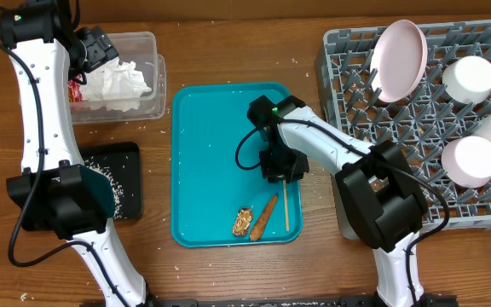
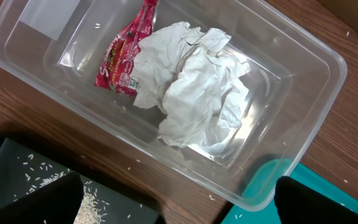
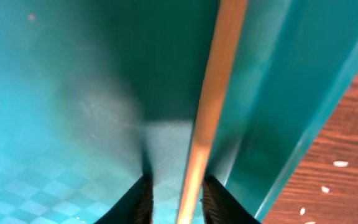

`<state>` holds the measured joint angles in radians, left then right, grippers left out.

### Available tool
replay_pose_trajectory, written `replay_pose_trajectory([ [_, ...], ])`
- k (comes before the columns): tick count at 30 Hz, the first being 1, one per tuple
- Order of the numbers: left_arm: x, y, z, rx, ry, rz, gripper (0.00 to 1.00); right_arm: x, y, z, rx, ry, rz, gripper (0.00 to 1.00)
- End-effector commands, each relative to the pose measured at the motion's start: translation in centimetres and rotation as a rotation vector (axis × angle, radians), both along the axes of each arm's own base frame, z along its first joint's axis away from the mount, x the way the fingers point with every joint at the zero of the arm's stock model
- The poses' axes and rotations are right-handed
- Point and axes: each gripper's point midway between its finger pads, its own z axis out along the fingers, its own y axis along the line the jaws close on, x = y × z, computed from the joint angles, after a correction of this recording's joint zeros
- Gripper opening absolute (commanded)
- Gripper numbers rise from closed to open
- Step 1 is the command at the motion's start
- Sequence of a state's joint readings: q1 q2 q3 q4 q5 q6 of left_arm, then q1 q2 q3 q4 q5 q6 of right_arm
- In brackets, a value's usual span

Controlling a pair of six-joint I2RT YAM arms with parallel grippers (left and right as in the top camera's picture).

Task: Sort waste into correct bins and load items into the dishwasher
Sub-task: 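Carry the chopstick into the dish rack and release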

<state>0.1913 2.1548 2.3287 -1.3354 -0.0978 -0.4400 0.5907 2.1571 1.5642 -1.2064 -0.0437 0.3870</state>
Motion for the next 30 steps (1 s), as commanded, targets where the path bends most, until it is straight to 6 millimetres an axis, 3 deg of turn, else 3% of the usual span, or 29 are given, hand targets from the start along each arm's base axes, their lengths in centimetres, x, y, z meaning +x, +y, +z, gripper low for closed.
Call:
replay_pose_trajectory([
  [1,-0.2,-0.3,1.2,-0.001,-0.028,0.006,1.0,-0.3,-0.2,-1.1,-0.026,0.018,-0.005,0.15],
  [3,-0.2,-0.3,1.2,-0.001,-0.028,0.006,1.0,-0.4,0.2,-0.9,-0.006,0.028,-0.021,0.04],
  [9,-0.2,-0.3,1.2,-0.001,-0.028,0.006,1.0,1.0,1.1,1.4,0.017,0.002,-0.035,0.04],
  [13,-0.2,-0.3,1.2,-0.001,-0.028,0.006,1.0,3.1,0.9,5.2,0.032,-0.031,-0.065,0.04],
  [17,-0.2,-0.3,1.2,-0.001,-0.028,0.006,1.0,6.2,-2.0,10.2,-0.007,-0.118,-0.092,0.04],
  [20,-0.2,-0.3,1.2,-0.001,-0.028,0.006,1.0,9.5,-5.8,15.1,-0.018,-0.23,-0.121,0.04],
  [24,-0.2,-0.3,1.2,-0.001,-0.028,0.006,1.0,13.0,-10.4,19.6,0.025,-0.362,-0.18,0.04],
  [27,-0.2,-0.3,1.2,-0.001,-0.028,0.006,1.0,15.6,-13.6,21.3,0.054,-0.457,-0.184,0.04],
  [30,-0.2,-0.3,1.2,-0.001,-0.028,0.006,1.0,17.3,-14.0,21.6,0.155,-0.503,-0.072,0.04],
])
